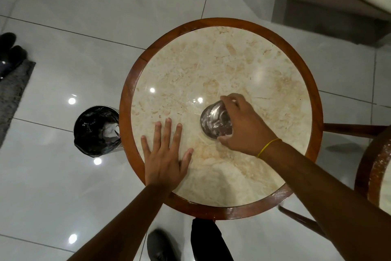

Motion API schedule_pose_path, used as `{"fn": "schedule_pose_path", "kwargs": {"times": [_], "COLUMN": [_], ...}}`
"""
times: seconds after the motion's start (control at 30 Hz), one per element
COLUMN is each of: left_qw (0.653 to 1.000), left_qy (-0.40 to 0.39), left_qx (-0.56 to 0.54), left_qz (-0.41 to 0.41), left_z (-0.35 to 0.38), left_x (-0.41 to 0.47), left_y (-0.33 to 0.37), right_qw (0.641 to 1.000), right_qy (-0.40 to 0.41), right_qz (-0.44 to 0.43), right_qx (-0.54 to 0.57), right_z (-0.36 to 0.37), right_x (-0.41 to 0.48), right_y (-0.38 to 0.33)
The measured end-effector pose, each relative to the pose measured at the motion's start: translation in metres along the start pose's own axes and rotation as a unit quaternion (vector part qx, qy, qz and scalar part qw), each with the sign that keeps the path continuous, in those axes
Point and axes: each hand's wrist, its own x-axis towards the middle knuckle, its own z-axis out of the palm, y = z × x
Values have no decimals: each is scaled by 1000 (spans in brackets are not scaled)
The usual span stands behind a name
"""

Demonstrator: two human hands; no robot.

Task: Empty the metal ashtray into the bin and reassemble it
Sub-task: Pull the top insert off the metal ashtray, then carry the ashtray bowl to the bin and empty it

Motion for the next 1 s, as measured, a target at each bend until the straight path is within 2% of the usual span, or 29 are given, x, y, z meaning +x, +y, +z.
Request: {"fn": "schedule_pose_path", "kwargs": {"times": [0.13, 0.37, 0.7, 0.8, 0.9, 1.0], "left_qw": [1000, 1000, 1000, 1000, 1000, 1000], "left_qy": [1, -2, 3, -1, -7, -9], "left_qx": [0, 7, 6, 4, 6, 4], "left_qz": [6, 3, -1, -2, -3, -3], "left_z": [-2, 2, 6, 5, 4, 4], "left_x": [1, 0, 0, 0, 0, 0], "left_y": [-1, -1, -3, -2, -2, -2], "right_qw": [997, 985, 978, 974, 963, 952], "right_qy": [46, 31, 58, 128, 233, 212], "right_qz": [67, 167, 197, 180, 138, 178], "right_qx": [9, -39, -26, -53, 11, 129], "right_z": [-22, -19, -2, -3, 5, 22], "right_x": [-20, -46, -56, -57, -52, -34], "right_y": [29, 91, 94, 76, 43, 13]}}
